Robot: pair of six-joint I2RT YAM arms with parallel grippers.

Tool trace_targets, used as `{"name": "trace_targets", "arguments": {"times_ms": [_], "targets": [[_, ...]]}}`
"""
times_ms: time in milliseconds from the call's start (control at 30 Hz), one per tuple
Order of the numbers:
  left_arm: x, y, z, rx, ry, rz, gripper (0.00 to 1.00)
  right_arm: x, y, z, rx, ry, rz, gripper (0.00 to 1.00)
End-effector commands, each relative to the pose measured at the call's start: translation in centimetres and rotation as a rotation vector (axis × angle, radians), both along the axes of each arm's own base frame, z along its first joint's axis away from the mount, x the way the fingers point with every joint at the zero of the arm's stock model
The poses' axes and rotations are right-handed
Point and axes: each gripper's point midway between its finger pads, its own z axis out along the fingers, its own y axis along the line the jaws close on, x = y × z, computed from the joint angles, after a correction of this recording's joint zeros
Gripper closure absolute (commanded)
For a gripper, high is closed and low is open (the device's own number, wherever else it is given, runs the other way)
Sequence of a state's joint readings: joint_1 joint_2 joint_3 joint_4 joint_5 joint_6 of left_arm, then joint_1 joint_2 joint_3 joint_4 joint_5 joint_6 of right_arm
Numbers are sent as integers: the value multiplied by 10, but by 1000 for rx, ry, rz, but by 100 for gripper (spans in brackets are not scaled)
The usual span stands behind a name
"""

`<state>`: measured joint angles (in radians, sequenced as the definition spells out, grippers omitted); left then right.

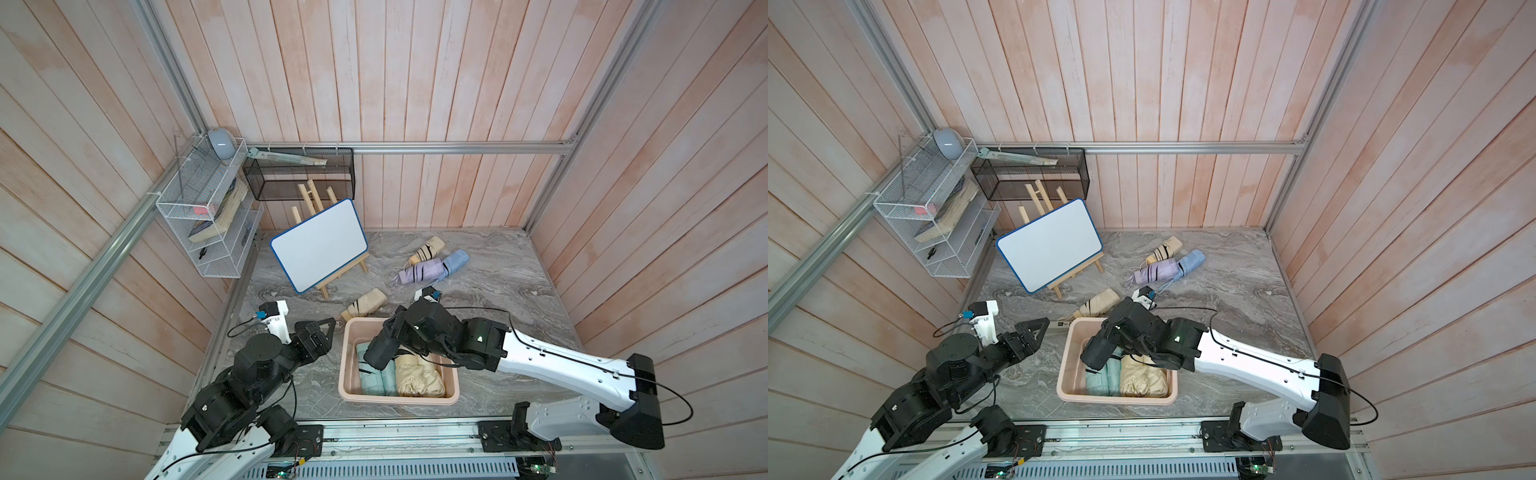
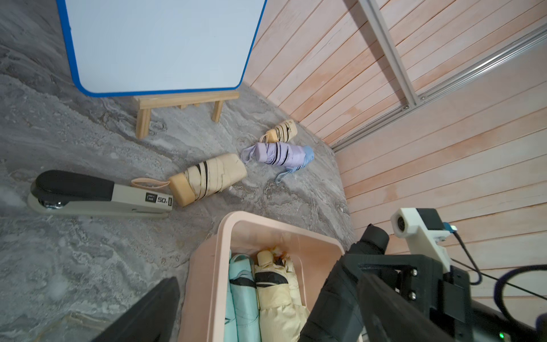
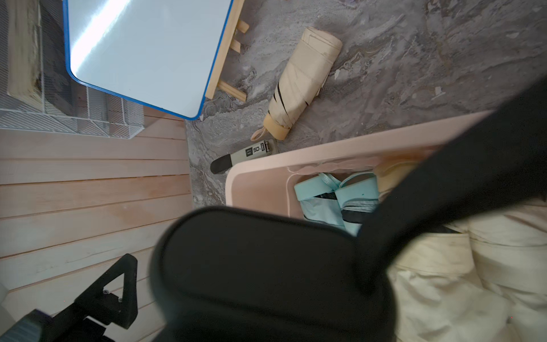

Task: Put the umbrella into the storage box
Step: Pick up the umbrella from the center of the board, then place the umbrella in the storage box.

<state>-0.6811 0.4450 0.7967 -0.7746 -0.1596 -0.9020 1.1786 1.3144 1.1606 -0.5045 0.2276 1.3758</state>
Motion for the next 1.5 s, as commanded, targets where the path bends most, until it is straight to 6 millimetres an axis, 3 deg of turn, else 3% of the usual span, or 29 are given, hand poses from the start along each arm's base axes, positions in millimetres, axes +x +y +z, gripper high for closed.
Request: {"name": "trace_targets", "arguments": {"times_ms": [0,200,567,833,1000,1300,1467], "targets": [[-11,-1,-3,-29,68,-17,1,-2,5,6,-47,-48,39,61],[-16,-5,-11,-40,114,-43,0,-8,20,-18,-120,-41,97,62],[-28,-31,-32,-81,221,-169,0,-21,55,-62,-201,5,252,62],[-32,-36,-31,-87,212,-208,0,-31,77,-92,-248,42,376,59],[-33,-36,-34,-81,217,-218,1,-33,85,-107,-277,55,422,49],[-33,-36,-39,-69,223,-216,0,-32,90,-110,-254,53,426,17],[-31,-35,-41,-43,239,-211,0,-26,80,-78,-203,-12,375,13]]}}
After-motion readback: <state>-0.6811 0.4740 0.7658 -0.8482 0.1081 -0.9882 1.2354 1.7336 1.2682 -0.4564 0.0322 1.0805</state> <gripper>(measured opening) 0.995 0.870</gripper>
